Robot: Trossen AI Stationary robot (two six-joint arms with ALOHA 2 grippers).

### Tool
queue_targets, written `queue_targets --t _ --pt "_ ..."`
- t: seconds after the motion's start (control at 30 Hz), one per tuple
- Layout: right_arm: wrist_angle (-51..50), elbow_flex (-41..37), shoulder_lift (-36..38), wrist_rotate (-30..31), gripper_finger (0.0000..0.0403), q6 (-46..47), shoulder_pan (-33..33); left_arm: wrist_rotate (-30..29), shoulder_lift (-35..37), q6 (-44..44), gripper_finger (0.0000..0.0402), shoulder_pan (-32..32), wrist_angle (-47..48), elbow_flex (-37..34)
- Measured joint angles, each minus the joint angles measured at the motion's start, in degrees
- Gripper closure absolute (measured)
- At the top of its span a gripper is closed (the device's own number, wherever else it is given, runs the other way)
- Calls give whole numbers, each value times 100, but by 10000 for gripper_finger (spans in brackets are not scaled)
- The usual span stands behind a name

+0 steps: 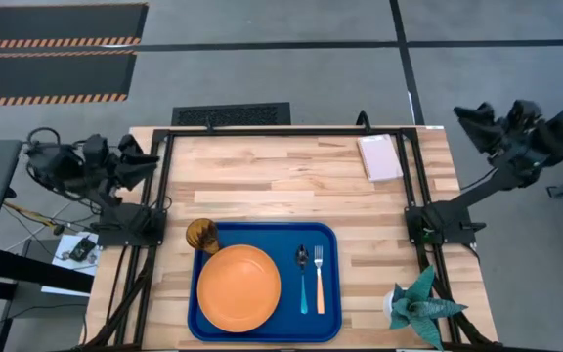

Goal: Pick and place plate/cup/fork/spoon on tray
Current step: Return to Home Position

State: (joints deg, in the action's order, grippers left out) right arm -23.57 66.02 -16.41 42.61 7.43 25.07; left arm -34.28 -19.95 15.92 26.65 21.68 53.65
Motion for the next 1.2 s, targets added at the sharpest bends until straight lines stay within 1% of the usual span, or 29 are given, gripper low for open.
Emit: queue_targets --t 0.1,0.17,0.2,0.23,0.27,0.3,0.33,0.37,0.4,0.43,0.5,0.57,0.6,0.63,0.73,0.77,0.83,0.93,1.0,1.07,1.13,1.2 --pt "851 -1097 772 15 148 -63 142 109 1103 -175 303 0 -602 -949" --pt "1347 -1713 1209 110 148 -212 299 153 1821 -218 303 0 -643 -1453" --pt "1515 -2000 1435 138 148 -246 371 102 2013 -199 303 4 -644 -1687" --pt "1654 -2292 1615 183 148 -256 436 -77 1974 -213 303 10 -679 -1775" --pt "1834 -2532 1618 328 148 -216 518 -249 1955 -245 303 4 -263 -1759" --pt "1924 -2768 1602 556 148 -188 602 -115 1942 -217 303 -26 50 -1741" --pt "1786 -2932 1596 851 148 -129 662 60 1944 -163 303 -31 87 -1704" --pt "1832 -3064 1603 878 148 21 688 16 1936 -142 303 2 5 -1737" --pt "1902 -3215 1622 882 148 139 728 -205 1939 -121 303 34 -71 -1837" --pt "1919 -3374 1620 974 148 247 774 -304 1974 -121 303 32 -83 -1939" --pt "1887 -3783 1601 1059 148 559 803 -199 1983 -59 303 18 238 -2138" --pt "2146 -4187 1614 1211 148 738 728 -200 1951 -127 303 14 -327 -2276" --pt "2402 -4383 1624 1175 148 755 665 -226 1965 -200 303 13 -536 -2455" --pt "2630 -4567 1620 939 148 743 596 -98 1954 -275 303 13 -842 -2707" --pt "3264 -5201 1597 -162 148 743 329 723 1971 -325 303 23 -1513 -3344" --pt "3549 -5397 1584 -350 148 832 221 841 1986 -222 303 14 -1728 -3509" --pt "4027 -5793 1543 -480 148 1055 -19 799 1980 17 303 13 -1967 -3864" --pt "4217 -6302 1560 -586 148 1117 -411 210 1972 210 303 14 -2170 -4349" --pt "4523 -6548 1625 -862 148 1105 -707 -97 1995 235 303 12 -2458 -4581" --pt "4313 -6551 1622 -1261 148 1075 -1031 -359 1986 230 303 13 -2530 -4769" --pt "4172 -6551 1613 -1646 148 1082 -1365 -836 1977 208 303 13 -2595 -4912" --pt "4009 -6551 1620 -1848 148 1204 -1736 -1509 1986 266 303 13 -2635 -5033"
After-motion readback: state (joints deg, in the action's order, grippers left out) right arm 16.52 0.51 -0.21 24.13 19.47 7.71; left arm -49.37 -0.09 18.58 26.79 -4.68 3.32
